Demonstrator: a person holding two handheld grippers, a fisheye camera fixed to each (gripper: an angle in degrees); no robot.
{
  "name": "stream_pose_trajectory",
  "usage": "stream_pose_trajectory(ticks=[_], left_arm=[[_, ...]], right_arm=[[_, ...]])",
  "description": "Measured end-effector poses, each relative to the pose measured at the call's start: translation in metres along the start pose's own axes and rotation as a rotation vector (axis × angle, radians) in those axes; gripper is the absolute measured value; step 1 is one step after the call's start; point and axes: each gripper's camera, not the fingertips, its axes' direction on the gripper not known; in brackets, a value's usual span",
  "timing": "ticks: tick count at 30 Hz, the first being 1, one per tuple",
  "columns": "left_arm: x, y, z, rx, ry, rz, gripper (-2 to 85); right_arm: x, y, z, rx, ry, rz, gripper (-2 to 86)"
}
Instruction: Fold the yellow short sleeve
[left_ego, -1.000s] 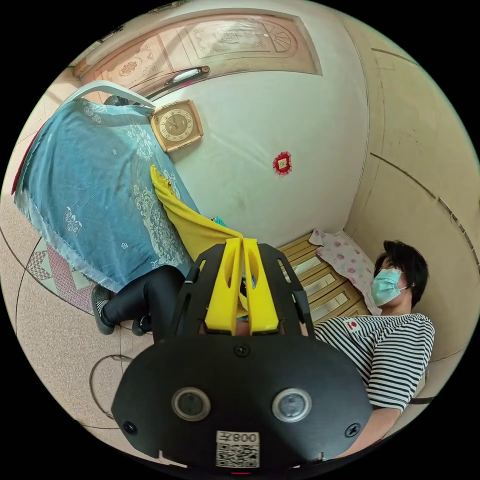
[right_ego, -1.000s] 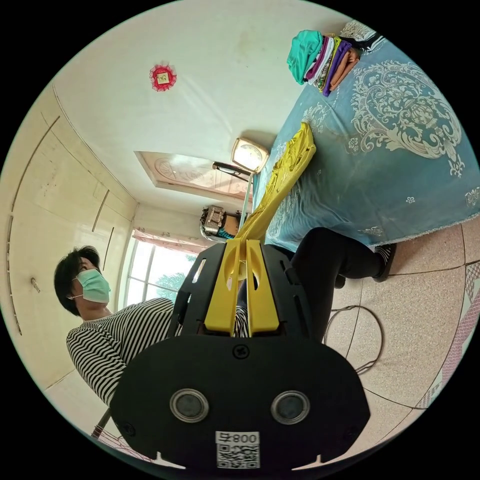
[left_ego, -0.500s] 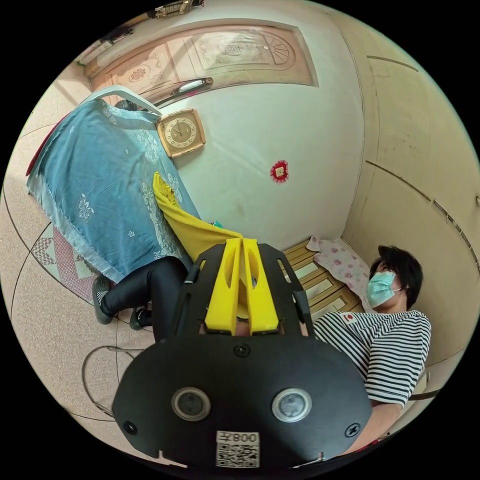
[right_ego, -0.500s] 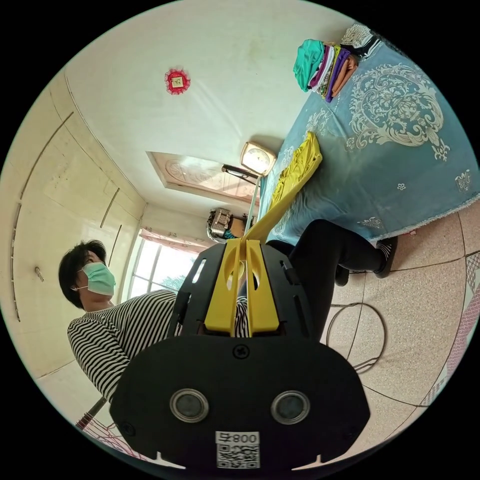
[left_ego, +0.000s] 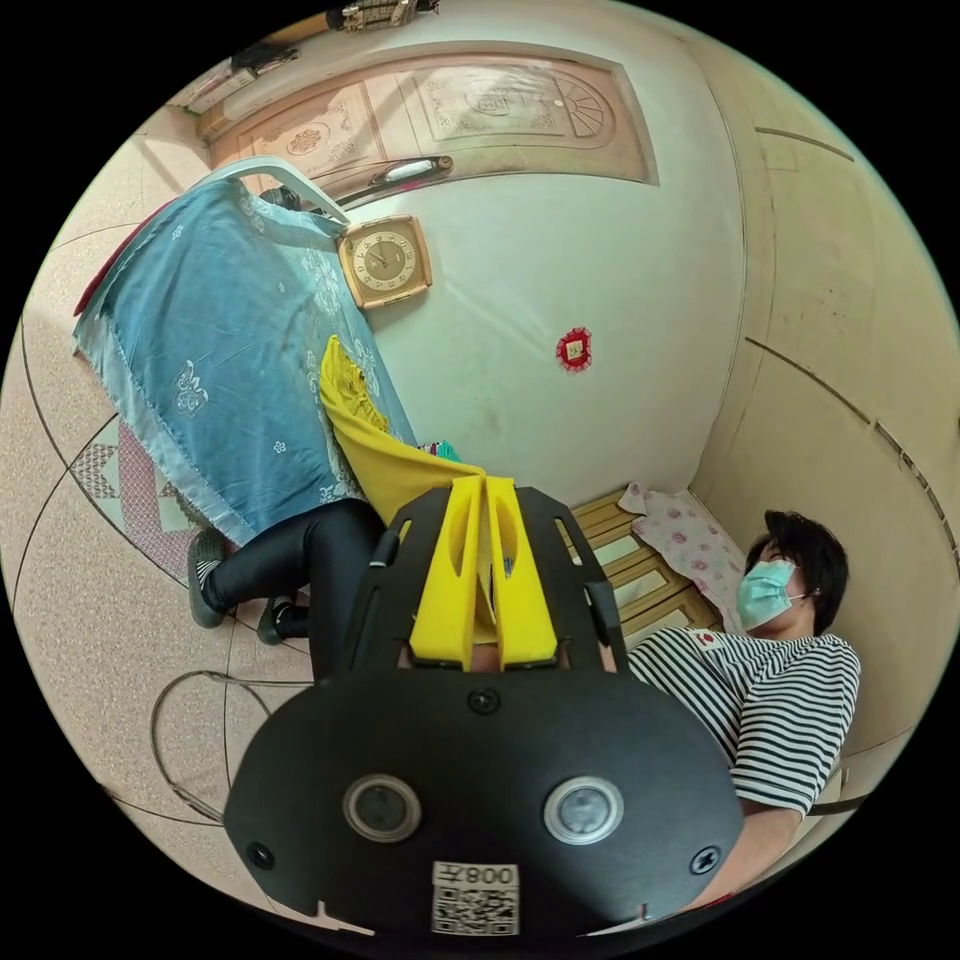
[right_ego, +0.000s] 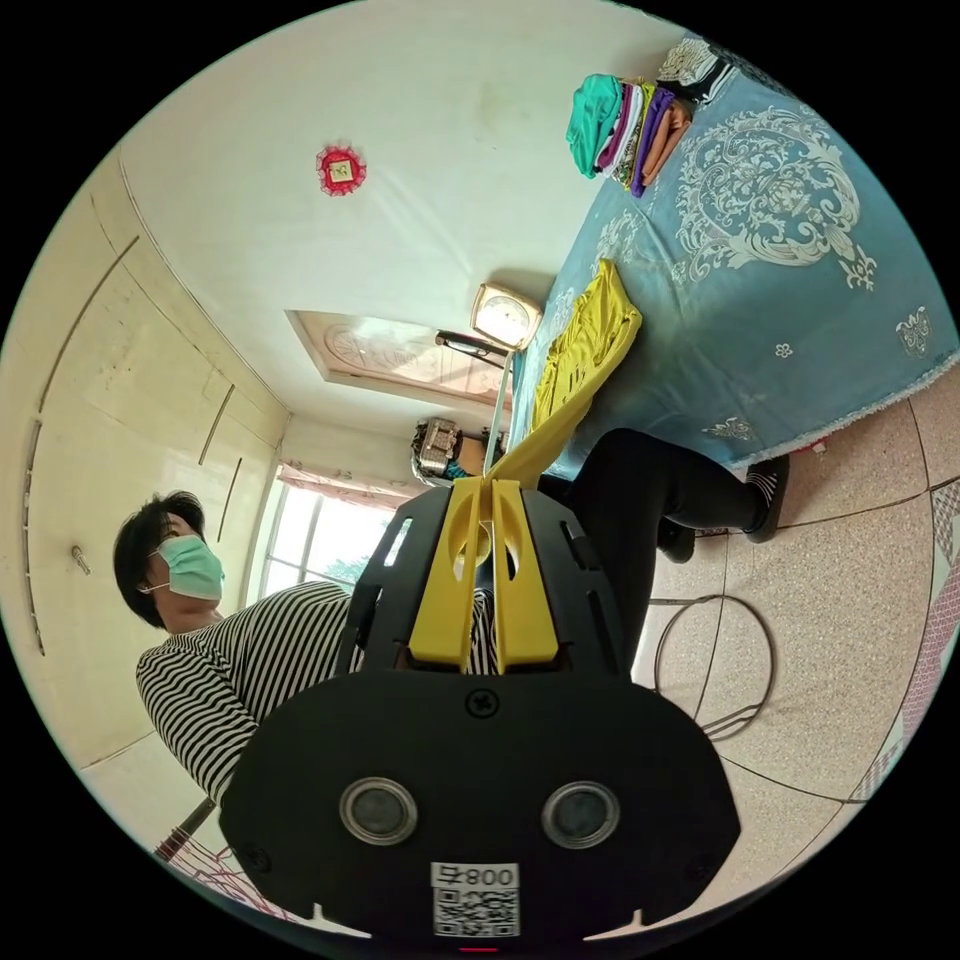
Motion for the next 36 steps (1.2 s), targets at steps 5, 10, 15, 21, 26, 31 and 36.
stream_pose_trajectory(ticks=[5, 10, 15, 21, 26, 31, 36], left_arm=[[0.007, -0.018, 0.019, 0.003, 0.003, -0.002, 0.6], [0.014, -0.043, 0.042, -0.008, 0.003, 0.007, 0.6], [0.022, -0.074, 0.07, -0.023, 0.004, 0.027, 0.7], [0.029, -0.119, 0.107, -0.037, -0.007, 0.046, 0.7], [0.028, -0.165, 0.146, -0.043, -0.013, 0.046, 0.7], [0.027, -0.212, 0.186, -0.059, -0.034, 0.064, 0.6], [0.022, -0.263, 0.23, -0.069, -0.064, 0.074, 0.5]], right_arm=[[0.007, -0.025, 0.005, 0.006, -0.008, 0.012, 1.9], [0.013, -0.065, 0.011, 0.013, -0.002, 0.015, 1.9], [0.017, -0.109, 0.022, 0.018, -0.008, 0.011, 1.9], [0.022, -0.173, 0.04, 0.012, 0.001, 0.005, 1.9], [0.03, -0.229, 0.061, 0.002, 0.009, 0.002, 1.9], [0.046, -0.297, 0.088, -0.004, 0.02, 0.007, 1.9], [0.069, -0.365, 0.116, -0.011, 0.037, 0.026, 2.0]])
